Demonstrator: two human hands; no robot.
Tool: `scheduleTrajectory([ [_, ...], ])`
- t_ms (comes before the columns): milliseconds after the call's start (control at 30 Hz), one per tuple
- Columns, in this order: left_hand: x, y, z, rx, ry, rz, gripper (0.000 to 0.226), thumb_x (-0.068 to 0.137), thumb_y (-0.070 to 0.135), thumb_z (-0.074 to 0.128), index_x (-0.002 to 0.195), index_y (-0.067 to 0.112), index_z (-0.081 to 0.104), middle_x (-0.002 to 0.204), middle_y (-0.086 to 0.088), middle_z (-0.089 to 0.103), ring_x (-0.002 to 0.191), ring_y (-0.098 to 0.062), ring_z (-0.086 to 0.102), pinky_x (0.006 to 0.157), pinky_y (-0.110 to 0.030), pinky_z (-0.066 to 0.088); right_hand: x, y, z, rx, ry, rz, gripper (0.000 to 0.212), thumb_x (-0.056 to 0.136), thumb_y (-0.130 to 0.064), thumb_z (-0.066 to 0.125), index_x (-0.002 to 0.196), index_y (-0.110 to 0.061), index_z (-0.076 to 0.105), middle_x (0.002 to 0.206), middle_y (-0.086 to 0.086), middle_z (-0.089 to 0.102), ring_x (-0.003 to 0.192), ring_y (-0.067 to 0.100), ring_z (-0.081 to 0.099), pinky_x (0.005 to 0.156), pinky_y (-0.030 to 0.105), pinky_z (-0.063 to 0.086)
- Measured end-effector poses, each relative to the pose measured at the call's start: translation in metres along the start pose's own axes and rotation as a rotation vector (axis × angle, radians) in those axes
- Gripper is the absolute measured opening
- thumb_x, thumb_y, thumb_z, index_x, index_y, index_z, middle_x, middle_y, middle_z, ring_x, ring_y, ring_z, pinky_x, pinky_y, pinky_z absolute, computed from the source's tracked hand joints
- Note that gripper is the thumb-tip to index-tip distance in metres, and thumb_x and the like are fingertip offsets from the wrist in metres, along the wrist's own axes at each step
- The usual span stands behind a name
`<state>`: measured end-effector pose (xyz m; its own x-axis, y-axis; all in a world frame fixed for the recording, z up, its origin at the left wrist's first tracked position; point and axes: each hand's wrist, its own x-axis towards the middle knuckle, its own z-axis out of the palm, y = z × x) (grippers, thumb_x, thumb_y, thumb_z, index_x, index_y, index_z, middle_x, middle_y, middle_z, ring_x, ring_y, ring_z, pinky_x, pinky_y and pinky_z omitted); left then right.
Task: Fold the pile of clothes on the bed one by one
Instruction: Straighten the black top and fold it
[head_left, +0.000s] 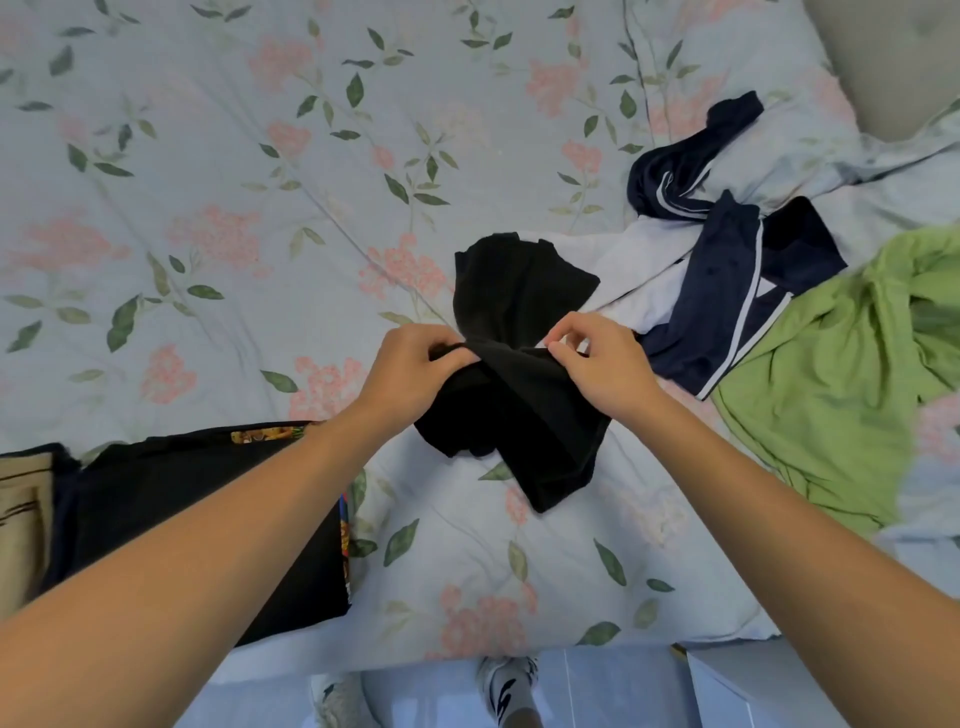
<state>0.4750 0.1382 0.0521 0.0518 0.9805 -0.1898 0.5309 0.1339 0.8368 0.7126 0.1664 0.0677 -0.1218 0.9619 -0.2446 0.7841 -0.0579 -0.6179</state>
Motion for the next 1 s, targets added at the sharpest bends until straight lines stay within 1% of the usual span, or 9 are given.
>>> scheduleTrajectory([
  [67,0.011,0.004,0.008,-0.005,-0.019,0.021,0.016,0.097,0.023,0.068,0.082,0.023,0.075,0.077,0.007,0.071,0.077,-0.01,0.068,0.073,-0.029,0.052,-0.001,0.006,0.011,0.063,0.01,-0.027,0.011,0.098,-0.035,0.067,0.108,-0.031,0.069,0.112,-0.007,0.057,0.099,0.004,0.057,0.094,0.028,0.05],
  [233,0.033,0.021,0.023,-0.04,-0.067,0.074,0.004,0.091,0.024,0.076,0.093,0.021,0.078,0.077,0.004,0.072,0.076,-0.012,0.069,0.081,-0.042,0.06,-0.005,0.0,0.032,0.173,-0.135,-0.262,0.066,0.081,-0.046,0.083,0.139,-0.033,0.052,0.13,-0.012,0.056,0.123,0.01,0.053,0.104,0.025,0.045],
  [333,0.033,0.022,0.027,-0.209,-0.049,-0.006,0.02,0.088,0.023,0.081,0.1,0.016,0.067,0.071,-0.003,0.063,0.069,-0.015,0.06,0.077,-0.037,0.055,0.007,-0.002,0.032,0.173,-0.069,-0.243,0.044,0.085,-0.033,0.081,0.124,-0.031,0.062,0.107,-0.015,0.067,0.103,0.009,0.063,0.092,0.036,0.054],
  [433,0.022,0.01,0.026,-0.423,0.005,-0.128,0.021,0.094,0.031,0.075,0.102,0.017,0.062,0.088,-0.005,0.066,0.084,-0.012,0.063,0.076,-0.027,0.05,0.023,0.0,0.022,0.187,-0.067,-0.246,0.004,0.092,-0.025,0.074,0.094,-0.022,0.072,0.083,-0.011,0.07,0.082,0.011,0.067,0.08,0.045,0.057],
  [500,0.009,-0.012,0.026,-0.448,0.035,-0.203,0.028,0.093,0.039,0.075,0.105,0.017,0.062,0.105,-0.009,0.067,0.097,-0.014,0.066,0.082,-0.027,0.051,0.031,0.0,0.012,0.209,-0.071,-0.222,0.008,0.096,-0.021,0.069,0.089,-0.019,0.067,0.078,-0.01,0.065,0.077,0.012,0.064,0.076,0.043,0.056],
  [667,-0.024,-0.063,0.049,-0.144,-0.085,-0.418,0.073,0.078,0.051,0.085,0.138,0.028,0.051,0.133,0.002,0.054,0.119,-0.014,0.055,0.101,-0.034,0.048,0.04,-0.003,-0.009,0.258,-0.102,-0.209,0.012,0.102,-0.006,0.049,0.095,-0.015,0.049,0.077,-0.008,0.05,0.07,0.011,0.043,0.068,0.031,0.039],
  [800,-0.012,-0.067,0.079,-0.136,-0.112,-0.458,0.093,0.077,0.055,0.085,0.152,0.026,0.038,0.148,-0.003,0.045,0.133,-0.022,0.049,0.105,-0.038,0.047,0.039,-0.009,-0.007,0.301,-0.133,-0.208,0.015,0.103,-0.003,0.044,0.097,-0.017,0.047,0.078,0.001,0.05,0.071,0.014,0.043,0.067,0.034,0.038],
  [900,-0.001,-0.067,0.099,-0.026,-0.1,-0.442,0.079,0.083,0.051,0.081,0.147,0.023,0.043,0.14,-0.001,0.05,0.122,-0.021,0.053,0.102,-0.044,0.052,0.036,-0.014,-0.004,0.328,-0.114,-0.201,0.013,0.104,-0.006,0.043,0.099,-0.017,0.048,0.086,0.013,0.053,0.077,0.02,0.048,0.071,0.04,0.042],
  [1000,0.002,-0.069,0.105,0.055,-0.02,-0.374,0.026,0.096,0.027,0.066,0.12,0.021,0.058,0.113,0.0,0.064,0.101,-0.022,0.064,0.081,-0.039,0.054,0.032,-0.023,-0.01,0.365,-0.082,-0.214,0.01,0.103,-0.008,0.049,0.097,-0.016,0.051,0.079,0.003,0.054,0.075,0.014,0.05,0.071,0.034,0.043],
])
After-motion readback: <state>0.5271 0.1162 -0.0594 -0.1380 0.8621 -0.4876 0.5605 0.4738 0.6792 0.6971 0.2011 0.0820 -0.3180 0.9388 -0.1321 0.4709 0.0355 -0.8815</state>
